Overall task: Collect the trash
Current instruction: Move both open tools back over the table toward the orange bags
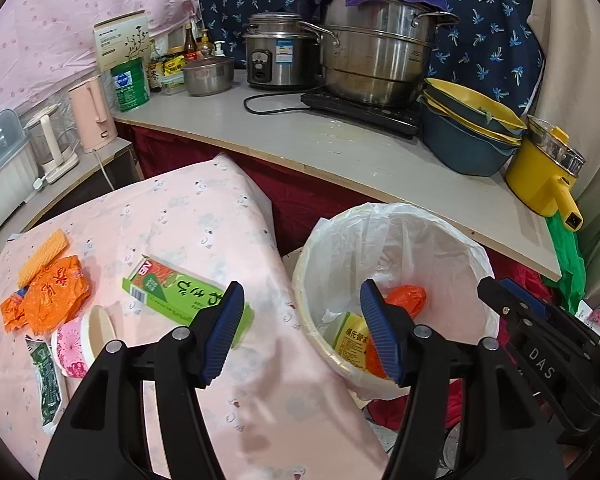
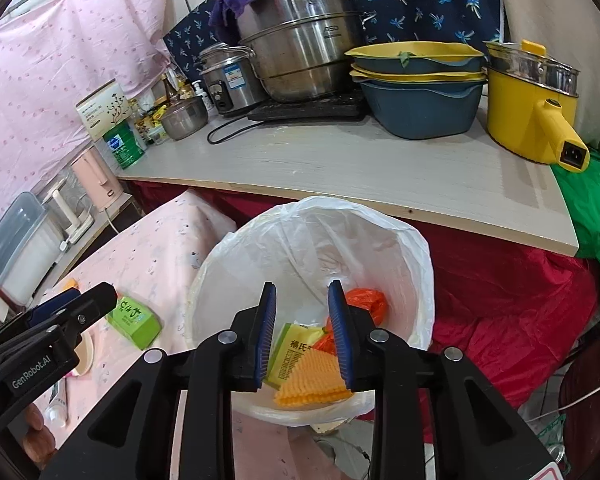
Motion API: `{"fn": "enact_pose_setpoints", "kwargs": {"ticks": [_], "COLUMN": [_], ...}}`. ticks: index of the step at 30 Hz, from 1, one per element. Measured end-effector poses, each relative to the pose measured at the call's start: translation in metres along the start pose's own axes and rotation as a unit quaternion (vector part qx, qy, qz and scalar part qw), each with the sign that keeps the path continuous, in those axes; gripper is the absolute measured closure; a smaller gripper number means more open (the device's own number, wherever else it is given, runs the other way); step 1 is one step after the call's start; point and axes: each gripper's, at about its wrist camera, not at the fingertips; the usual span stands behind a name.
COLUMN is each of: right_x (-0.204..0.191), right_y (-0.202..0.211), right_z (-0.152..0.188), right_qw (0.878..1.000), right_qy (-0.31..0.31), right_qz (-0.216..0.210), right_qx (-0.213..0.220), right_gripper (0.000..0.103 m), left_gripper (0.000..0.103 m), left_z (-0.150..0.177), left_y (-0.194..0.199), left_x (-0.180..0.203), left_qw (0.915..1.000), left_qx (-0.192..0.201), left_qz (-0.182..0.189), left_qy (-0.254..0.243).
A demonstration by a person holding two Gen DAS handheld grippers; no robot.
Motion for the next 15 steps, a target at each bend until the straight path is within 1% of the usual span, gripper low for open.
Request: {"fn": "enact_pose_setpoints", "kwargs": {"ticks": [2,9,15], "right_x": [-0.008,-0.041,-0.082], "right_y": [0.002,0.001,-0.005], "right_z": [0.000,0.004,0.010], "right_qw": [1.000,0.999,0.997], "right_qy": [0.006,0.032,0.061], "right_qz": [-0.005,-0.026,-0.050], "right_qx": [0.001,-0.004,-0.015], "right_gripper": [0.074,0.072,0.071], "left_gripper": [0.043,0.043,0.043], "left_z": [0.002,0.010,0.019], "left_y": [0.003,0.014,0.022], "left_x": [-0.008,-0.047,-0.088], "left_qw": [1.0000,0.9991,0.9971], "left_qx": [0.000,0.003,0.003], "left_qz": [-0.003,-0.021,-0.045], "left_qy": [0.007,0.035,0.062]}}
Point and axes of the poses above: each gripper's, at about its wrist camera, not at the fingertips, and y roughly against the way its jaws point, x to its right, z to its underside, and after that the axes turned 6 degrees about -z, right-handed
